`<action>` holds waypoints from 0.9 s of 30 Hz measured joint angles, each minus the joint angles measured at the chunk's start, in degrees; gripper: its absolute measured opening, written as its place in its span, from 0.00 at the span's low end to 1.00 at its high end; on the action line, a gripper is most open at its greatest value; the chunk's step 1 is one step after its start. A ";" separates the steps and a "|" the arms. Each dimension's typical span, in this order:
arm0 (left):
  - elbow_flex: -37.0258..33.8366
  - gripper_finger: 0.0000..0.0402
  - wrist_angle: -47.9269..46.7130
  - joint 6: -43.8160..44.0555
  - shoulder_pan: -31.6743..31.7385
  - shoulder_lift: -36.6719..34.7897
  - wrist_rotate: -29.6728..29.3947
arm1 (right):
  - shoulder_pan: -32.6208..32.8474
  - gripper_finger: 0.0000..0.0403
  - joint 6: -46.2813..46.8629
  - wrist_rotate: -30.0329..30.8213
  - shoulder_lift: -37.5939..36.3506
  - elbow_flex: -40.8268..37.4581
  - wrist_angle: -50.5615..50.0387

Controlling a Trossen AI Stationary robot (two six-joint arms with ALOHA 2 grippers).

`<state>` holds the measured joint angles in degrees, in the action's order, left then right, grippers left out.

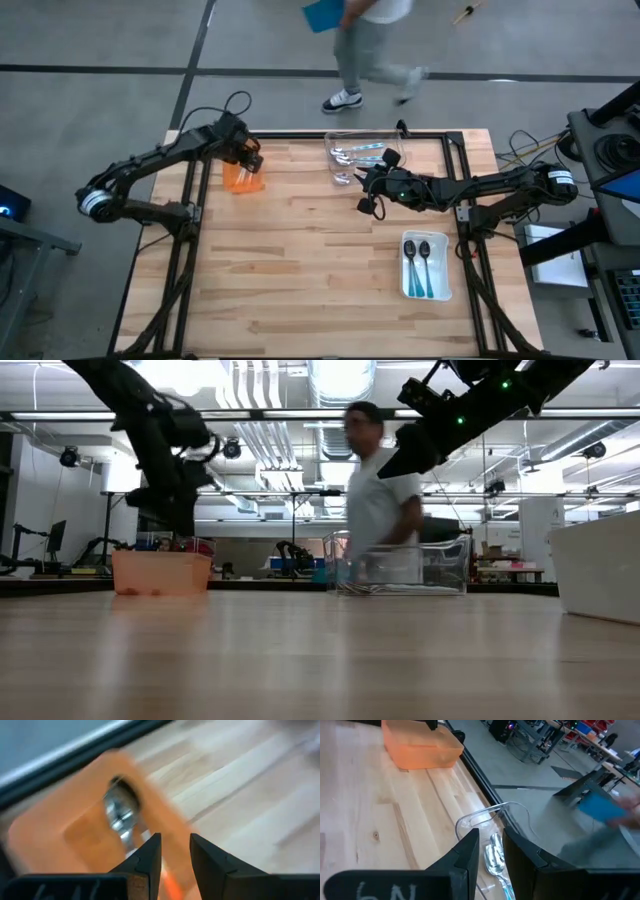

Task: Sort silverware by color (type)
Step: Adjust the transparent bin

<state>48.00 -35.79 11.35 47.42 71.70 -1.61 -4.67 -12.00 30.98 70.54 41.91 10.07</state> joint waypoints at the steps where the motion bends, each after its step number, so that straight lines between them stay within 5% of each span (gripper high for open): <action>1: -0.24 0.21 0.89 -0.06 -1.38 -1.16 -0.02 | -0.02 0.19 0.48 0.00 0.00 0.00 0.00; 10: -6.56 0.21 12.82 1.01 -17.14 -12.22 -2.37 | 0.00 0.19 14.86 -0.41 -0.02 0.00 -5.59; 17: -13.93 0.21 30.33 -0.27 -27.92 -18.28 -2.45 | 0.00 0.19 25.56 -7.92 -0.02 0.00 -8.10; 27: -21.70 0.21 47.16 -0.39 -32.91 -19.32 -2.68 | 0.00 0.17 28.87 -15.15 2.76 6.99 -14.99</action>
<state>26.31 11.37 10.96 14.50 52.38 -4.29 -4.67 16.87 15.84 73.30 48.90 -4.92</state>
